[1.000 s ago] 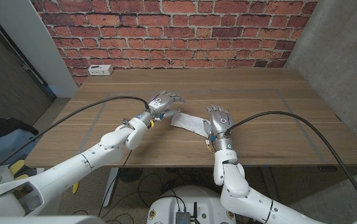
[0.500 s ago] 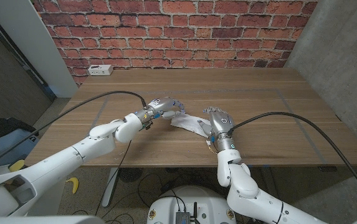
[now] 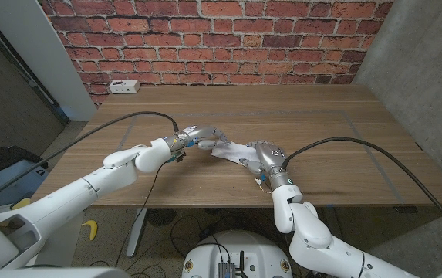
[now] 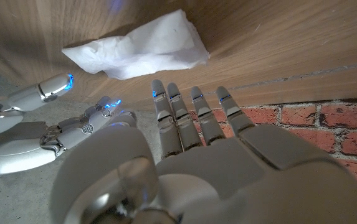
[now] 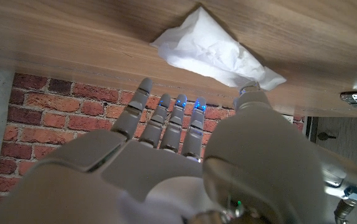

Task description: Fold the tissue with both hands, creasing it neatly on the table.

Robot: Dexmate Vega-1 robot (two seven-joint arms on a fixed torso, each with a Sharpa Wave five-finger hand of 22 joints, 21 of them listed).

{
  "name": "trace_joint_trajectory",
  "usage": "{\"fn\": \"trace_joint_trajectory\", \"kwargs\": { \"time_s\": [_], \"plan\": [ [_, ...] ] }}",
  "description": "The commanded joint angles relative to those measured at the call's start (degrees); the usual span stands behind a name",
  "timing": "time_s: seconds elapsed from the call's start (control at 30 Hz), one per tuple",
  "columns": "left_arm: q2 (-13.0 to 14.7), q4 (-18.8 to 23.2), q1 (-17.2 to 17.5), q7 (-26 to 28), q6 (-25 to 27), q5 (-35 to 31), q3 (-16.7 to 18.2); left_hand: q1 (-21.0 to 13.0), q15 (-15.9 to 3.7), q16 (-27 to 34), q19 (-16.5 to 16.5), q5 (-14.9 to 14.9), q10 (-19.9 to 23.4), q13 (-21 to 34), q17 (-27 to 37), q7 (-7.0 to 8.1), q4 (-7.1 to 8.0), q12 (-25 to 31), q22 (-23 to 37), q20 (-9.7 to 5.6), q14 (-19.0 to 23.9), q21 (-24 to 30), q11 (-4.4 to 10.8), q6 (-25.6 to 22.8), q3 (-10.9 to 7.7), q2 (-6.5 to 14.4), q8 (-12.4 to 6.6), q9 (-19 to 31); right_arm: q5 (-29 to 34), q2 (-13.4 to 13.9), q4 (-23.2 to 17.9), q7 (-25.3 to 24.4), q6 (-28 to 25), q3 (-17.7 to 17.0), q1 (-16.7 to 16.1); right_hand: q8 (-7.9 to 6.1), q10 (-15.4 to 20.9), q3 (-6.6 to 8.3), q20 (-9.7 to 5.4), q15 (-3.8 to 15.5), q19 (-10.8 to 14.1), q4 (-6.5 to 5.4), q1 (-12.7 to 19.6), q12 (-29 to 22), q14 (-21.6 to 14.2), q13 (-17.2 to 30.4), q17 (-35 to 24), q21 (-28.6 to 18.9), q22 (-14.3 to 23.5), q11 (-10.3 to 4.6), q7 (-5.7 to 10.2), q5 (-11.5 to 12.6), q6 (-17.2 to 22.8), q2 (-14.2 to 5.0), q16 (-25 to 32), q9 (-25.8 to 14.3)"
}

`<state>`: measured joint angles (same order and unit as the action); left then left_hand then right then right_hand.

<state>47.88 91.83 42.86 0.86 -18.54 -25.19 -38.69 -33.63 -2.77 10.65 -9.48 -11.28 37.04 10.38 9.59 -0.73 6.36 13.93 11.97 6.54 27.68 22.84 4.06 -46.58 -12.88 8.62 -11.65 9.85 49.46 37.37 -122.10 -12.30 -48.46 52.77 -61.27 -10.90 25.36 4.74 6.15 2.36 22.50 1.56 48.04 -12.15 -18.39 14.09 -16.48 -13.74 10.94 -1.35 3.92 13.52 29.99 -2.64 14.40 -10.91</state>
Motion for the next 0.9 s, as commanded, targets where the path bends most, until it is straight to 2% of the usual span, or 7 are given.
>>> {"fn": "trace_joint_trajectory", "kwargs": {
  "time_s": [0.03,0.2,0.33,0.4,0.63,0.77,0.9],
  "plan": [
    [0.87,1.62,1.19,-2.58,0.98,-0.53,1.10,0.63,-3.07,0.53,-0.56,-0.61,0.77,0.11,0.03,-0.36,0.37,-0.34,-0.03,-0.48,1.27,0.10,-0.11,-0.67,-0.33,0.21,-0.11,0.21,6.46,-0.04,-0.52,9.69,-4.80,3.45,2.00,-0.52,0.01,0.73,0.18,3.10,-0.30,1.30,2.19,0.02,0.67,-0.13,0.21,0.19,-0.03,-1.22,0.48,0.89,0.64,0.04,-0.40,-0.18],
    [1.13,2.22,1.10,-4.89,2.37,-0.21,1.07,1.16,-2.80,0.21,-0.45,-0.65,0.34,0.11,0.06,-0.66,0.58,-0.76,-0.08,-0.34,0.86,0.03,-0.08,-0.21,-0.47,0.46,0.26,0.22,10.29,-1.18,1.16,12.15,-6.97,4.91,2.88,-0.82,-0.25,2.59,-0.04,3.51,-0.23,3.56,5.92,0.21,1.06,-0.38,0.61,0.32,-0.08,-2.78,1.29,1.85,1.37,-1.13,-0.82,-0.16],
    [0.99,1.87,0.51,-7.10,3.20,0.32,0.65,2.64,-2.49,-0.26,0.01,-0.61,-0.94,0.14,0.14,-0.72,1.31,-1.63,-0.13,-0.12,-0.16,-0.20,-0.50,1.13,-0.45,0.72,0.94,0.25,13.50,-1.65,2.24,15.81,-8.49,6.06,3.89,-0.89,-0.76,3.32,-0.36,3.98,-0.14,4.39,7.23,0.42,1.27,-0.48,0.75,0.36,-0.10,-3.89,1.82,2.12,1.73,-1.59,-1.00,-0.15],
    [0.95,1.78,0.24,-8.06,3.56,0.57,0.46,3.46,-2.44,-0.49,0.33,-0.60,-1.44,0.16,0.16,-0.73,1.66,-1.97,-0.15,0.13,-0.91,-0.34,-0.53,1.99,-0.40,0.75,1.24,0.27,14.95,-1.95,2.85,17.89,-9.21,6.48,4.35,-0.76,-1.61,3.71,-0.54,3.89,-0.20,4.99,8.05,0.73,1.97,-0.56,0.88,0.44,-0.11,-3.34,2.09,2.28,1.57,-1.62,-1.36,-0.13],
    [0.66,1.08,-1.02,-11.00,4.24,1.23,-0.36,5.42,-1.79,-0.63,0.90,-0.61,-3.45,0.21,0.22,-0.81,2.35,-2.87,-0.18,0.52,-2.19,-0.63,-0.64,4.38,-0.32,0.79,1.77,0.31,20.13,-3.01,4.77,24.08,-10.81,7.57,5.30,-0.23,-3.52,4.20,-0.81,3.80,-0.79,5.82,9.01,1.22,3.44,-0.70,1.02,0.77,-0.14,-4.13,2.46,2.53,0.14,-1.48,-1.97,-0.12],
    [0.23,0.02,-1.85,-12.23,3.93,1.91,-0.87,5.98,-1.66,-0.56,0.92,-0.60,-3.64,0.23,0.23,-0.89,2.53,-2.91,-0.17,0.68,-2.27,-0.65,-0.52,4.60,-0.24,0.77,1.69,0.32,24.20,-4.10,6.56,27.57,-11.60,8.03,5.69,-0.47,-3.69,5.60,-1.14,3.94,-0.88,7.27,11.76,1.04,3.67,-0.80,1.17,0.86,-0.16,-4.83,3.11,2.88,0.57,-2.20,-2.01,-0.13],
    [-0.04,-0.84,-2.36,-12.61,2.93,2.54,-1.16,6.44,-1.47,-0.37,0.87,-0.59,-3.60,0.24,0.24,-0.91,2.67,-2.87,-0.17,0.78,-1.94,-0.64,-0.64,4.63,-0.18,0.74,1.58,0.33,26.56,-5.57,8.51,28.32,-11.55,7.41,5.26,-1.56,-1.95,7.80,-2.25,5.90,-0.52,8.32,15.60,0.24,2.37,-0.97,1.26,0.80,-0.18,-7.70,3.84,2.88,3.80,-3.28,-1.37,-0.12]
  ]
}}
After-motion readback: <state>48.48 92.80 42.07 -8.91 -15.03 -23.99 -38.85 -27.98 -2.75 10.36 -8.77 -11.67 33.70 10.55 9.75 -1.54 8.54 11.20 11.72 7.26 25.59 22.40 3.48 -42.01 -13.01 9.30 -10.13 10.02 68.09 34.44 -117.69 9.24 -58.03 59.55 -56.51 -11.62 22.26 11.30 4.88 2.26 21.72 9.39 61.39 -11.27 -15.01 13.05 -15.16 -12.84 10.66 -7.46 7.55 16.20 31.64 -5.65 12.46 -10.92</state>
